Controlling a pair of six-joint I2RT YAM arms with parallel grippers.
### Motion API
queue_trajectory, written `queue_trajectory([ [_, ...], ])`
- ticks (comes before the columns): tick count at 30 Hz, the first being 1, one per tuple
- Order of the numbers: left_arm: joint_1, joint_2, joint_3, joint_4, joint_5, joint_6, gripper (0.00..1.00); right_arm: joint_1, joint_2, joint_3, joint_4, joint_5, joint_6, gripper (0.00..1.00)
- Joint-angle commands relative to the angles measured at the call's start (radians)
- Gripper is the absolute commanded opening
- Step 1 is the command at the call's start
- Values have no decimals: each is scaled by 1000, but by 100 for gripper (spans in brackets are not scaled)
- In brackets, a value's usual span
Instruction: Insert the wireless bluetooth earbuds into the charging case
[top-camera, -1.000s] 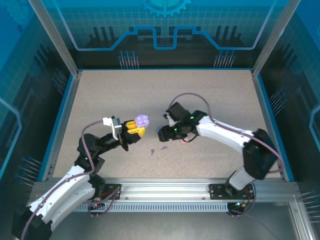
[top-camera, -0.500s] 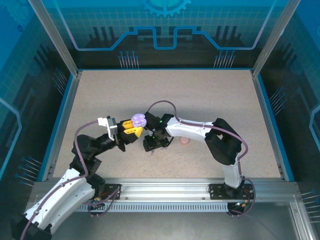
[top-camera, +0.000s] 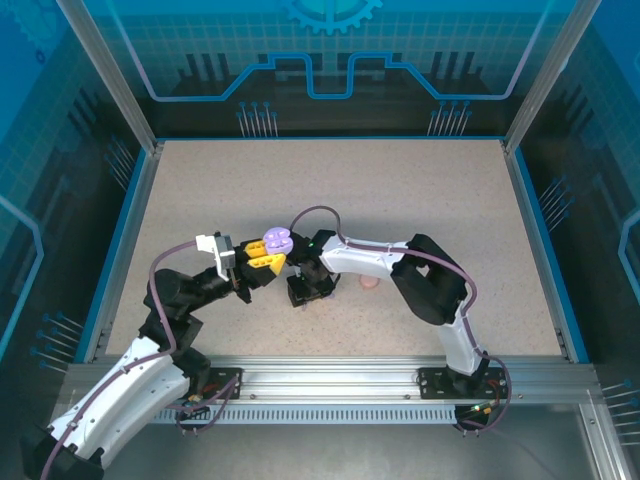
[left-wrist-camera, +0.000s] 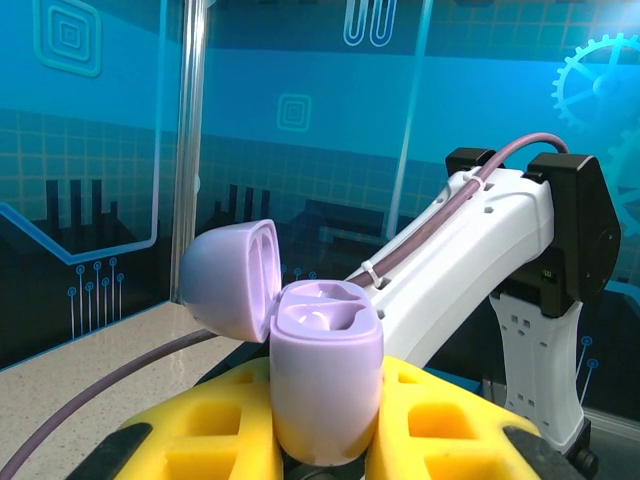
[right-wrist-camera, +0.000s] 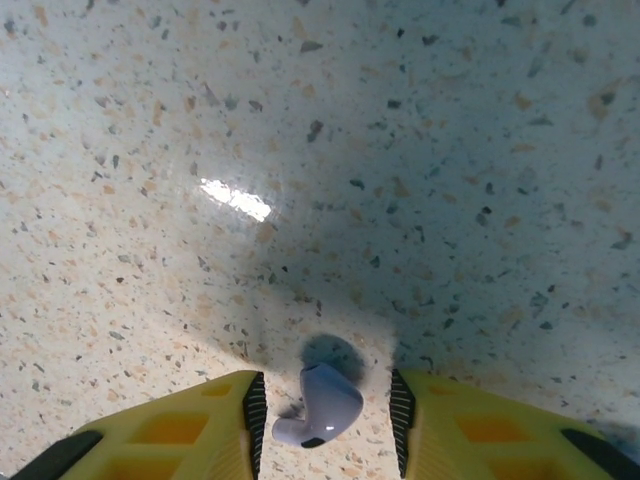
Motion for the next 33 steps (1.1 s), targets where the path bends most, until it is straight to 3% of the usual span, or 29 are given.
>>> queue_trajectory([
  [1,-7,-7,29,3,-17,18,7,21,36,42,-60,9,-18,39],
  [17,-7,-8,27,-13,-23,18,7,48,38,62,-147,80,-48,35],
  [33,-7,-14,26,-24,-24,23,7,39,37,87,-104,58,-50,36],
])
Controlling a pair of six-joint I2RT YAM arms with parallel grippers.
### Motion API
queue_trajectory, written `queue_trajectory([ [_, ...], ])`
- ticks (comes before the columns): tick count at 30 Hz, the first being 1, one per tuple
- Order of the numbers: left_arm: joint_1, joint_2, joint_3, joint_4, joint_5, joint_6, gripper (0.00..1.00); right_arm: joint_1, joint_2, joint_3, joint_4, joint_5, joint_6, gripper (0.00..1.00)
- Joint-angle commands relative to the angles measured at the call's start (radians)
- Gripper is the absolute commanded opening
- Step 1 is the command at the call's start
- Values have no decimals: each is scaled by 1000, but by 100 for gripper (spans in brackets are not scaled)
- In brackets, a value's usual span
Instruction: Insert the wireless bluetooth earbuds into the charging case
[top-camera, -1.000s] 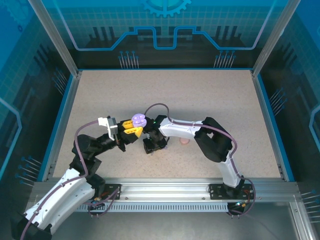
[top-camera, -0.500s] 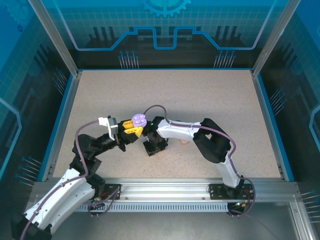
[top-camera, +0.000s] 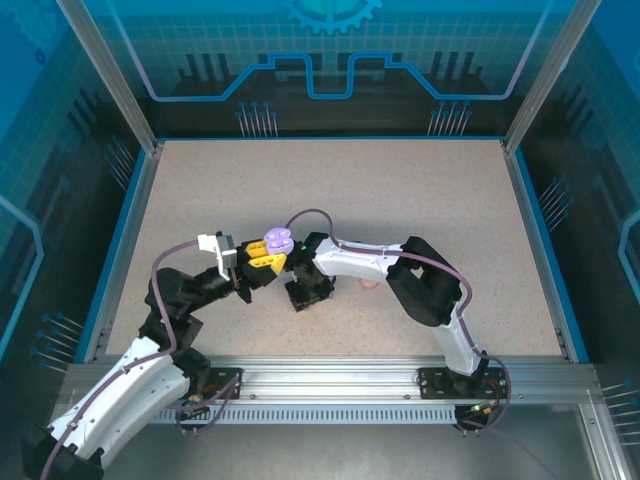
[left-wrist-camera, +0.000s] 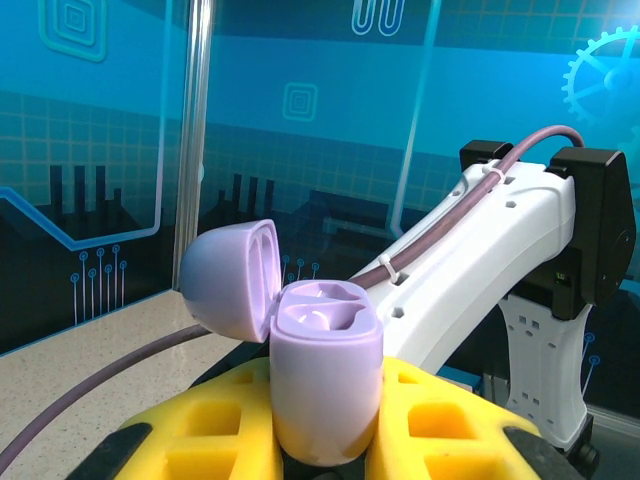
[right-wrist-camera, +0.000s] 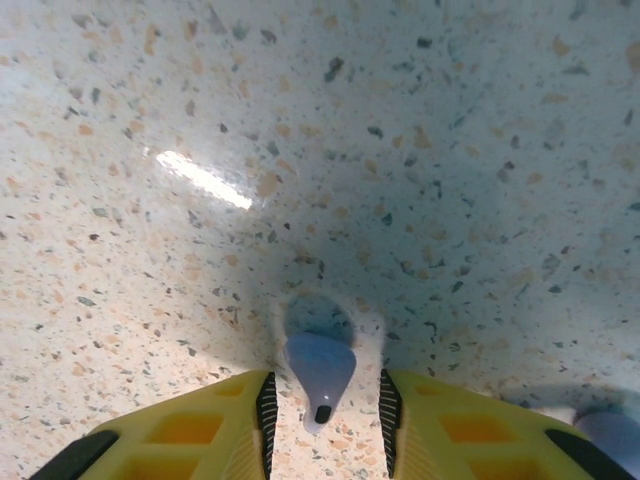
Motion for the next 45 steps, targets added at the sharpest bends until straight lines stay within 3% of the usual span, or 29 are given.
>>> queue_trajectory([
  [1,-6,-13,25,2,-18,23,7,4,19,37,-14,7,-5,36],
  [13,-8,-15,23,-4,-21,26,7,3,63,57,-26,12,-13,35],
  [26,-7,-17,25,-20,-23,32,7,2,65,40,-19,23,-16,27],
  [35,-7,-20,19,-27,-29,38,7,-38,-128,-101,114,39,-24,25],
  [45,-7,33,-7,36,-36,24,7,-131,-510,-307,297,49,-91,23],
])
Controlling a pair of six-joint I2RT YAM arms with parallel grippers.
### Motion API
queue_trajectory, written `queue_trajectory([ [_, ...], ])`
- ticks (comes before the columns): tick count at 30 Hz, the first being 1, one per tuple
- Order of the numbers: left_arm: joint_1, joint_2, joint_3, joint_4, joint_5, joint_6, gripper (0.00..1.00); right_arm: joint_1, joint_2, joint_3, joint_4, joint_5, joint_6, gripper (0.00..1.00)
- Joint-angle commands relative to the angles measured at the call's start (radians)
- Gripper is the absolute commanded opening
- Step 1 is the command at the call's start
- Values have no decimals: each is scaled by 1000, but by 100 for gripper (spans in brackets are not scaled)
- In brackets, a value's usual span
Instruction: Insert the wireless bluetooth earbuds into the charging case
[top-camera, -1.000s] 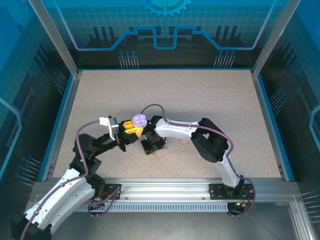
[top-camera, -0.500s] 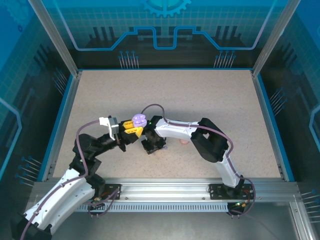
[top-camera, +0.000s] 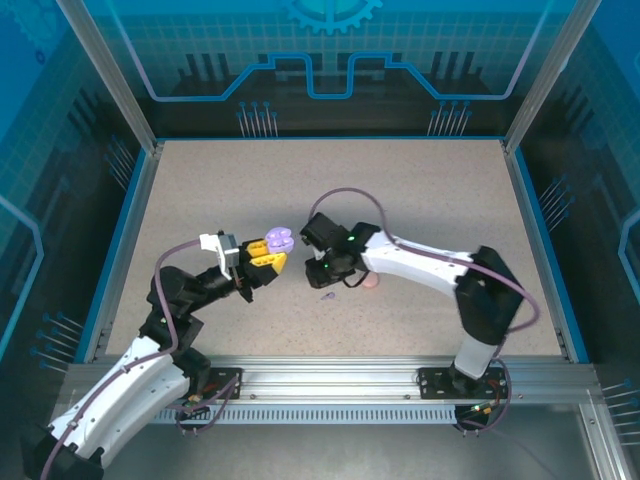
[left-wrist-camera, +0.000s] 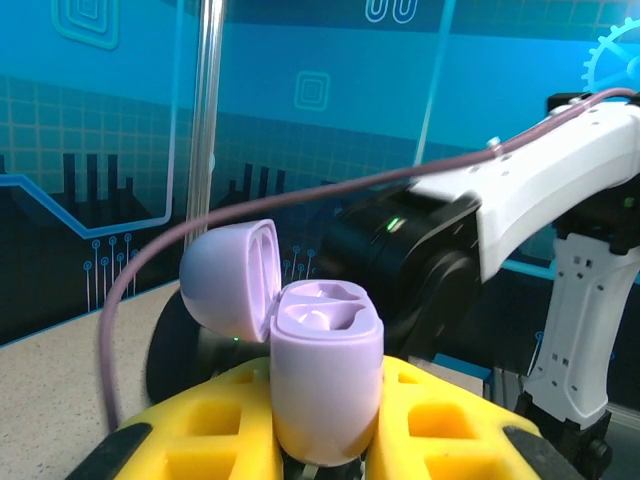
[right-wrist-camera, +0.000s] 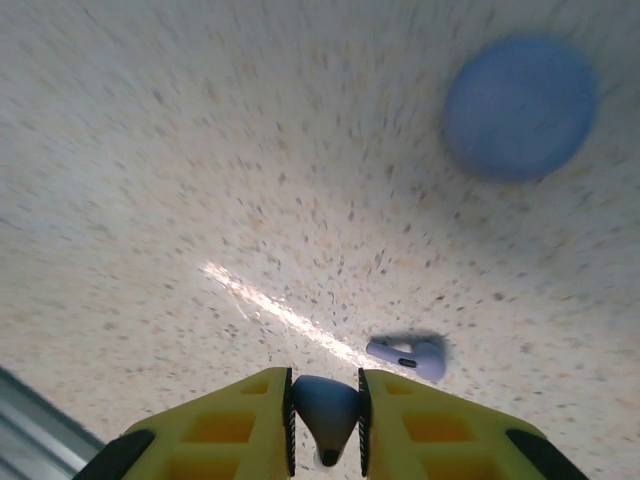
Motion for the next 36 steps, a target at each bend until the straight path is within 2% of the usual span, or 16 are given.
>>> queue_trajectory([
  [1,-8,31,-8,71,-17,3,7,-35,-140,-52,94,4,-53,23],
  [10,-11,173,-5,208,4,-26,6,-74,-436,-53,173,-53,-177,23],
  [16,-18,274,-1,294,16,-37,6,-62,-523,14,156,-78,-227,23],
  [25,-48,375,18,366,36,-42,5,45,-502,100,138,18,-304,23],
  [36,-65,391,19,376,34,-36,5,81,-411,162,133,50,-339,23],
])
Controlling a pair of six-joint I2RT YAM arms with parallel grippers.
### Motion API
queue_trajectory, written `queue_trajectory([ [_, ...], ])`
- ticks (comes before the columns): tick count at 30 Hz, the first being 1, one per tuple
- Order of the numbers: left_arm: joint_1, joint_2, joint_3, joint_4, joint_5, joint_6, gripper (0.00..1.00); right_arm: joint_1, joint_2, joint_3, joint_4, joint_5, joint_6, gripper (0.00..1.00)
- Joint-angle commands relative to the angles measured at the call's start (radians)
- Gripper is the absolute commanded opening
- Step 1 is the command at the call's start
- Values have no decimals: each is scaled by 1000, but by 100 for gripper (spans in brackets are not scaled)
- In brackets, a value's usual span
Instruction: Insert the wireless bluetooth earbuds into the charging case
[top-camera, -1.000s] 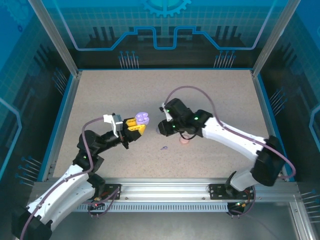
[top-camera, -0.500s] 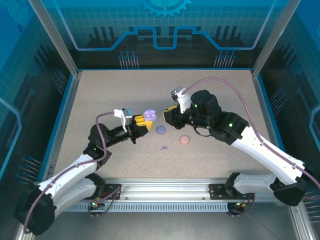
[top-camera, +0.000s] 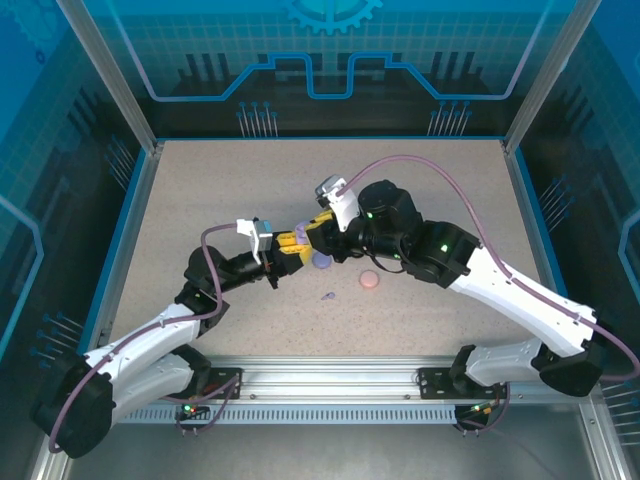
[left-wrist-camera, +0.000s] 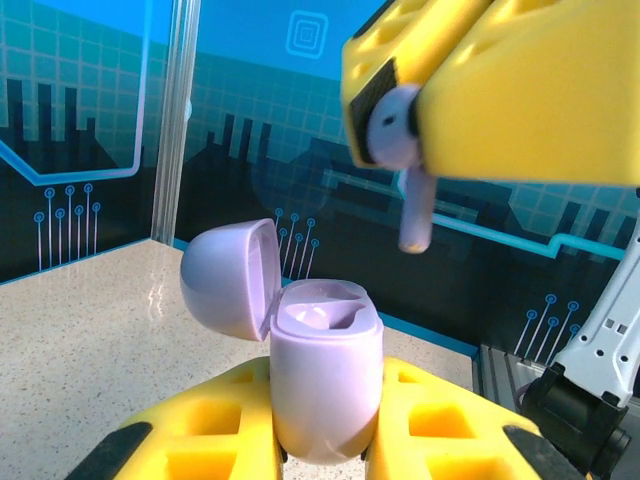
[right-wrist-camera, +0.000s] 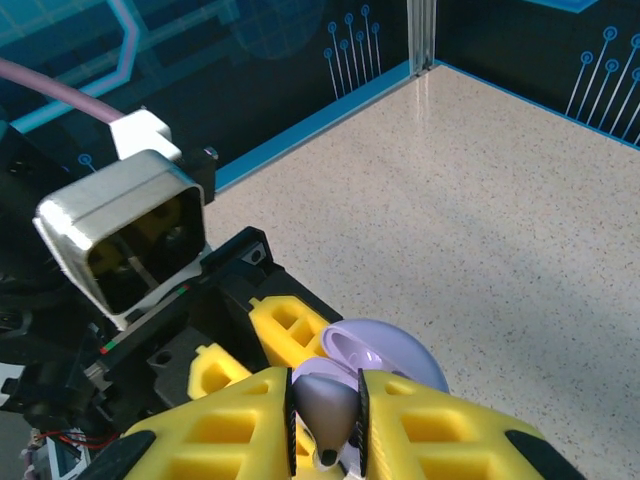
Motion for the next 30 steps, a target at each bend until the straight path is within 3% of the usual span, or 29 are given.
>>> queue_trajectory([
  [1,-10,2,19,50,21,-6,6,12,15,39,-5,29,-22,23],
  [30,-12,-4,12,50,16,-2,6,15,48,29,53,18,-5,23],
])
